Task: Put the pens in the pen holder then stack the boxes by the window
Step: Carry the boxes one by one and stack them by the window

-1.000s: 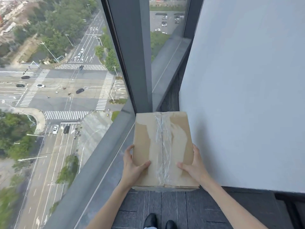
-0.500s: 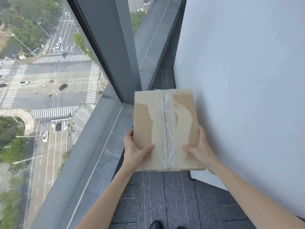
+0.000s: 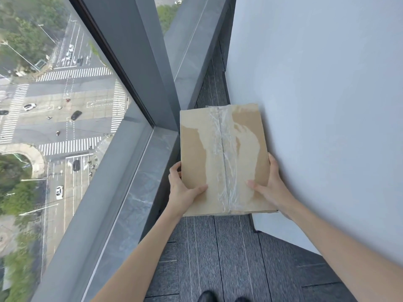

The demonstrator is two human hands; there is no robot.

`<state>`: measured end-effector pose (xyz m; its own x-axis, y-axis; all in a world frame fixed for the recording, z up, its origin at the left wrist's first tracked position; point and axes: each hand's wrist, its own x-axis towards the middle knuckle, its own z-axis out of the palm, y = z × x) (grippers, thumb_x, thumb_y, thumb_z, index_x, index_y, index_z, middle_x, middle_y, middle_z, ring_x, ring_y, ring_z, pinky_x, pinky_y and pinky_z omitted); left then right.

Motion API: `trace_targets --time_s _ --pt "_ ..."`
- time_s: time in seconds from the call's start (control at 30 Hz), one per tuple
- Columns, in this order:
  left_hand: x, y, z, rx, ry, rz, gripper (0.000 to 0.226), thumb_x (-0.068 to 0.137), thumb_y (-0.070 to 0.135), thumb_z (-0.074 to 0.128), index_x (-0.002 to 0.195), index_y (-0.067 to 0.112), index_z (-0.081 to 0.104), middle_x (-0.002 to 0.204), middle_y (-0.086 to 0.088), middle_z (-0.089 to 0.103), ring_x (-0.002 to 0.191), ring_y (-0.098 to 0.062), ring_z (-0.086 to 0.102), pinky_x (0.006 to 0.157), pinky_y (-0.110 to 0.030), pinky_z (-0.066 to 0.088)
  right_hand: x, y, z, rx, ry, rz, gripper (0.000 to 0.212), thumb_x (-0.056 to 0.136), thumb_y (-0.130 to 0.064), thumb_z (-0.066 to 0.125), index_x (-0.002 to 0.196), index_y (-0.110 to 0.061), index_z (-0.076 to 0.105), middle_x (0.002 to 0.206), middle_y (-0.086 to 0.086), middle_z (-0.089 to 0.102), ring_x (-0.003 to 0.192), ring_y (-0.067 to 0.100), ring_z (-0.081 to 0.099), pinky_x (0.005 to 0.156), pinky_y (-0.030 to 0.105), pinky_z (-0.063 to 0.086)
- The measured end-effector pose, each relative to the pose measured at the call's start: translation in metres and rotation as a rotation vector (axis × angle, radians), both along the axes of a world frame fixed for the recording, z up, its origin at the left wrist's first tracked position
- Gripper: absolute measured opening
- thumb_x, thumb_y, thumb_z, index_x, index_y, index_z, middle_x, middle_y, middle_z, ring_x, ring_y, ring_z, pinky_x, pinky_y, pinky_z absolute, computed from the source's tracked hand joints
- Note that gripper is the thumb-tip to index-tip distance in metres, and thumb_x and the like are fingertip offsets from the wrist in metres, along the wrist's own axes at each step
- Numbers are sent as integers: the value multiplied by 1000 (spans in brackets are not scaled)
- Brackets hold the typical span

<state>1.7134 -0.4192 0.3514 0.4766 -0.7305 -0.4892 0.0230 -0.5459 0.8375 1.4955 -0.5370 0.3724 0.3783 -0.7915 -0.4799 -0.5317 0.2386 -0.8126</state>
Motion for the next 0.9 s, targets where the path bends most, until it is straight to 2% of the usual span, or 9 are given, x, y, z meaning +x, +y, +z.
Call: trace_targets --time_s 0.17,0.33,0.4,0.5,0.6,0.67,0.7,0.8,0.9 --pt "-3 7 -20 22 59 -31 97 53 40 84 128 51 25 141 -1 37 128 -21 45 103 -49 46 0 -7 -13 -87 98 -2 88 86 1 62 151 -18 6 156 -3 17 135 5 24 111 21 17" --pt "-10 19 -24 29 164 -124 103 66 12 83 142 37 19 145 6 37 131 -18 45 106 -48 44 -2 -1 -31 -110 320 98 95 81 3 64 152 -15 4 157 7 18 143 24 23 115 35 25" --pt "-9 24 -23 46 207 -134 114 69 1 82 149 32 7 154 3 26 140 -16 34 113 -45 36 -1 4 -32 -112 394 158 94 79 7 60 152 -12 3 156 8 18 143 26 22 116 39 25" --pt "-6 32 -25 87 253 -162 123 68 -5 81 152 25 -4 161 5 13 144 -12 23 115 -35 31 3 16 -31 -161 446 230 90 76 11 53 150 -6 4 150 10 18 141 27 19 115 35 22" --pt "-8 38 -24 107 245 -235 120 68 -7 80 153 24 1 155 8 25 137 -14 34 83 -14 50 1 32 -31 -140 520 156 82 81 3 55 148 -4 8 150 13 22 137 30 26 108 41 32" --pt "-12 42 -24 118 269 -249 122 69 -9 79 152 26 -3 149 10 29 124 -16 45 62 -13 52 -5 45 -33 -89 592 89 73 86 -5 55 146 -4 12 146 16 30 131 35 36 101 45 38" --pt "-13 44 -26 143 283 -247 124 69 -7 79 151 31 -4 144 14 32 116 -16 51 59 -18 52 -8 51 -35 -51 613 59 69 88 -7 53 145 -3 14 144 18 33 128 38 39 99 46 39" --pt "-19 49 -34 188 315 -186 119 71 -2 77 146 48 -1 131 22 41 112 -21 58 73 -40 55 -16 59 -44 71 514 -93 67 85 -2 54 142 -4 20 138 19 41 118 37 48 94 44 46" --pt "-25 45 -37 135 306 -91 112 74 -9 71 148 41 4 142 8 40 123 -23 51 83 -35 53 -18 54 -45 103 417 -170 74 82 2 63 143 -6 22 137 16 43 120 33 48 87 37 44"
